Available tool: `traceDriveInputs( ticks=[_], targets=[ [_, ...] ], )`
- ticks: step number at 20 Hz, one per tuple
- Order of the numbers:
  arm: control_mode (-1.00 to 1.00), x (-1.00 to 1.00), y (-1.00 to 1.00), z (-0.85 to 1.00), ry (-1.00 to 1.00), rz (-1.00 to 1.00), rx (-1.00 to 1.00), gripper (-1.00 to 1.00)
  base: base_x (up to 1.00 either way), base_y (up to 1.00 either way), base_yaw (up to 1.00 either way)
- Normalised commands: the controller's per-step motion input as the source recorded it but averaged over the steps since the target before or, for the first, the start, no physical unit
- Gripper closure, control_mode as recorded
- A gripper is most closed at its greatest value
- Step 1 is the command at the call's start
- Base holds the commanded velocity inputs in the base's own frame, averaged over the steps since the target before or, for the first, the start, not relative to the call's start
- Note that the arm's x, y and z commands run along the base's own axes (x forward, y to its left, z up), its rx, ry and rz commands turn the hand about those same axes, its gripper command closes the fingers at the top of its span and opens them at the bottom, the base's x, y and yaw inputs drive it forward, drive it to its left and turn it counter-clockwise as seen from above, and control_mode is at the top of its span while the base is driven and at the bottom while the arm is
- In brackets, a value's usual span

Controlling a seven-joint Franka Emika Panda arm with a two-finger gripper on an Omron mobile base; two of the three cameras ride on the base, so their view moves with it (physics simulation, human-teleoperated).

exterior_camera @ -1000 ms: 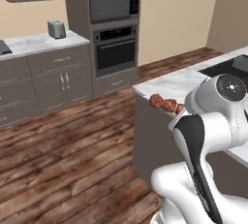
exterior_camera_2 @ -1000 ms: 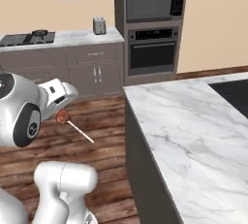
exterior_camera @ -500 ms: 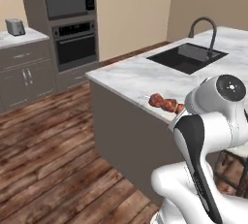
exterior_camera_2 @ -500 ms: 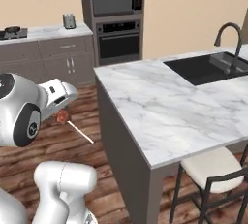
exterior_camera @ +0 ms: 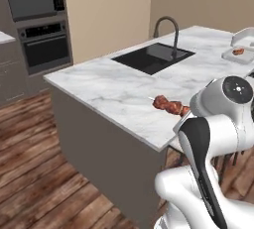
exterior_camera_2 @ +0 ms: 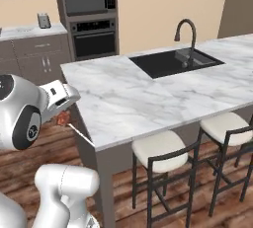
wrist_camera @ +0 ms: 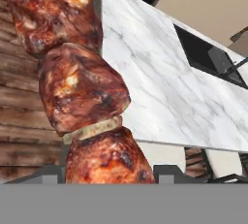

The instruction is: Place the cold items (sweet potato and lime) from the fridge in one tupperware on the dining counter. Place the warm items (hot dog and kebab skewer) in the stove area in another tupperware.

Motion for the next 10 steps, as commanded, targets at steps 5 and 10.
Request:
traceDriveInputs(
  ticks=[5,10],
  targets=[
    [1.0,0.0,0.0,0.0,0.0,0.0,0.0,1.0,0.1,-1.0,0.0],
    [1.0,0.0,0.0,0.0,0.0,0.0,0.0,1.0,-0.02,-1.0,0.0]
  ],
)
